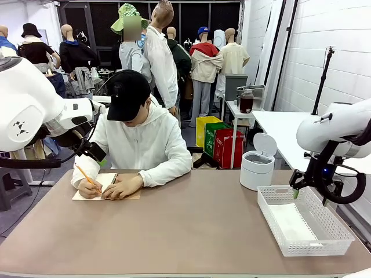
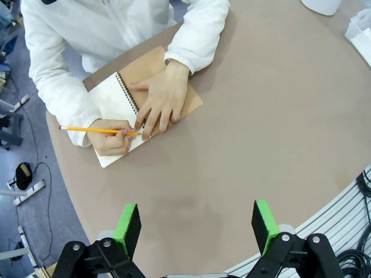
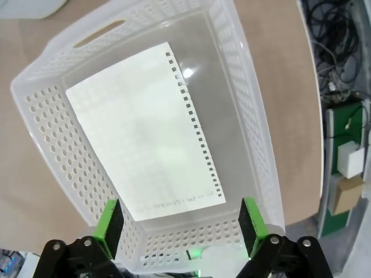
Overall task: Sort the paper based on its condition.
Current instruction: If a person hands you a paper, place it in the Organizing basket , and if it's crumpled, put it in the Trash can.
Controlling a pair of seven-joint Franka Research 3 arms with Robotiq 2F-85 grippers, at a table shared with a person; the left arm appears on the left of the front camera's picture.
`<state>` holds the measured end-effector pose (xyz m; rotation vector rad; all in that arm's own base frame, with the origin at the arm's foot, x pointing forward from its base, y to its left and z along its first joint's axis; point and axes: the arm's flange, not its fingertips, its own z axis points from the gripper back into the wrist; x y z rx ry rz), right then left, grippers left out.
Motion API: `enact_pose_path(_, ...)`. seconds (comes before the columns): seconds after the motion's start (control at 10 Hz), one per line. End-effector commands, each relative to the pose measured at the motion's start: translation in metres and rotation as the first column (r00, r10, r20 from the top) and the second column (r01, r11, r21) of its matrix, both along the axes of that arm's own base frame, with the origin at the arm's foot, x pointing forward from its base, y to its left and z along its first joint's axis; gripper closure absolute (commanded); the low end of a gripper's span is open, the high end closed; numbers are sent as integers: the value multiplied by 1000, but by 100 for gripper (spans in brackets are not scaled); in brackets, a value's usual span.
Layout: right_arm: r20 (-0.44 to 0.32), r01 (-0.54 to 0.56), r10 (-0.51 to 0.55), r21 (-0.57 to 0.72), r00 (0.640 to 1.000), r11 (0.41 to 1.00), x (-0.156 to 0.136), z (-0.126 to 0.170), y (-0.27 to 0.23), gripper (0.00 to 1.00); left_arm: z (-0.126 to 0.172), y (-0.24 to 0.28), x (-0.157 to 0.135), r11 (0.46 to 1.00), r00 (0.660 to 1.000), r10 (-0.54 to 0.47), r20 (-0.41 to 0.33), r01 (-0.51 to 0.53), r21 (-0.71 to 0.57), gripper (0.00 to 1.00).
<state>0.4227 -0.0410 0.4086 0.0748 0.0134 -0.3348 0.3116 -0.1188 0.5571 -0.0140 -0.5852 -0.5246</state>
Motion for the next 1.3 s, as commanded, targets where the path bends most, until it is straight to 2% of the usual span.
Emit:
enact_pose_path(0.0, 11, 27, -27, -29, 1000, 999, 3, 11, 8, 0, 0, 1, 0, 1000, 1000, 0, 2, 0, -9, 0)
enact_pose_path(0.1, 0, 0, 0, 0, 1000, 1000, 0, 0, 0, 0, 0, 1, 0, 1000, 1000, 0, 2, 0, -9, 0)
enact_pose_path(1.2, 0, 0, 0, 0, 1000, 1000, 0, 0, 0, 0, 0, 1, 0, 1000, 1000, 0, 2, 0, -9, 0)
